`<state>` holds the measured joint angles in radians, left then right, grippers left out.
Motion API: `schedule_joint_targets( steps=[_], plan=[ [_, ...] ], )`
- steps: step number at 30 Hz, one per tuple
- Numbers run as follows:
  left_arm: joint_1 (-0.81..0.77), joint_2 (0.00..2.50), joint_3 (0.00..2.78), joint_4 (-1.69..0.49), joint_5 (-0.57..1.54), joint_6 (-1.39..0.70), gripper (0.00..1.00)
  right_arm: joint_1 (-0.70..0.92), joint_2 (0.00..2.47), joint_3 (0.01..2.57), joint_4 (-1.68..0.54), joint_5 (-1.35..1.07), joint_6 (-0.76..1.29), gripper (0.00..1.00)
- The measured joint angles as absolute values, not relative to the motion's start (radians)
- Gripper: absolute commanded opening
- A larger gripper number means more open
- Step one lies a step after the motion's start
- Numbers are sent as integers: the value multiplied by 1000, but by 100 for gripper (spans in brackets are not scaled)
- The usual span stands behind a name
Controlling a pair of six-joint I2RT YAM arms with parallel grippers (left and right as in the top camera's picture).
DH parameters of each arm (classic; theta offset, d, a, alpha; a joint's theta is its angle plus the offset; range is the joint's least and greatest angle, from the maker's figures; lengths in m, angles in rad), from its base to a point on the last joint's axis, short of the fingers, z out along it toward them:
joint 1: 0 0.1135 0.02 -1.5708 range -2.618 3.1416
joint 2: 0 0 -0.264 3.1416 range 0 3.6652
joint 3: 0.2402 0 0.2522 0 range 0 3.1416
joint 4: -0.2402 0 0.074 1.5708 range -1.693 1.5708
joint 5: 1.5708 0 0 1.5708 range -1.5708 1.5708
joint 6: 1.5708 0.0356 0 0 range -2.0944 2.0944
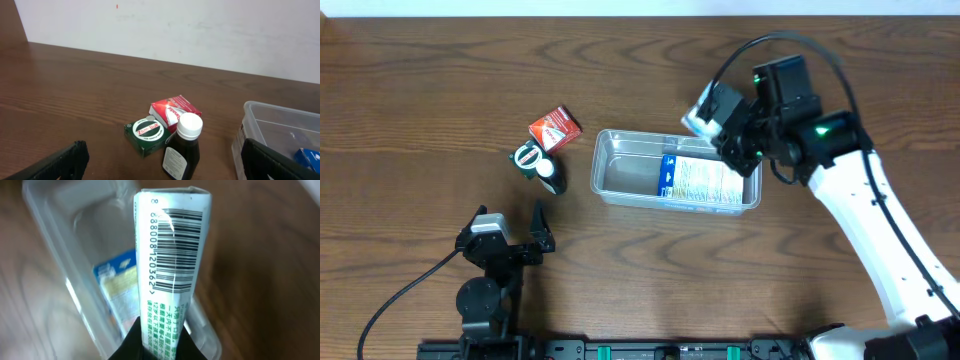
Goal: Pack container
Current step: 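Carry the slim box into the container beside the blue box, release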
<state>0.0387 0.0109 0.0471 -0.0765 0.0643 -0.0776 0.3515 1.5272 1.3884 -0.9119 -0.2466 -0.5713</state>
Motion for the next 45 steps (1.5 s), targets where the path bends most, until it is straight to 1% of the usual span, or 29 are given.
schedule_joint_targets(
  steps=[4, 15, 23, 29, 37, 45],
  plan=[
    [39, 11, 47, -77, 64, -78, 98, 355, 1574, 1388, -958, -232, -696, 1],
    [39, 11, 47, -77, 64, -78, 98, 355, 1693, 1388, -971, -226, -932, 1],
    [39, 11, 47, -77, 64, -78, 98, 355, 1774, 1388, -981, -223, -1015, 1],
    [39, 11, 47, -77, 64, -78, 98, 344, 1824, 1388, -980, -223, -1116, 1],
    [39, 11, 47, -77, 64, -78, 98, 307, 1848, 1388, -951, -211, -1205, 8],
    [39, 11, 47, -77, 64, -78, 98, 270, 1848, 1388, -918, -207, -1220, 9]
  ],
)
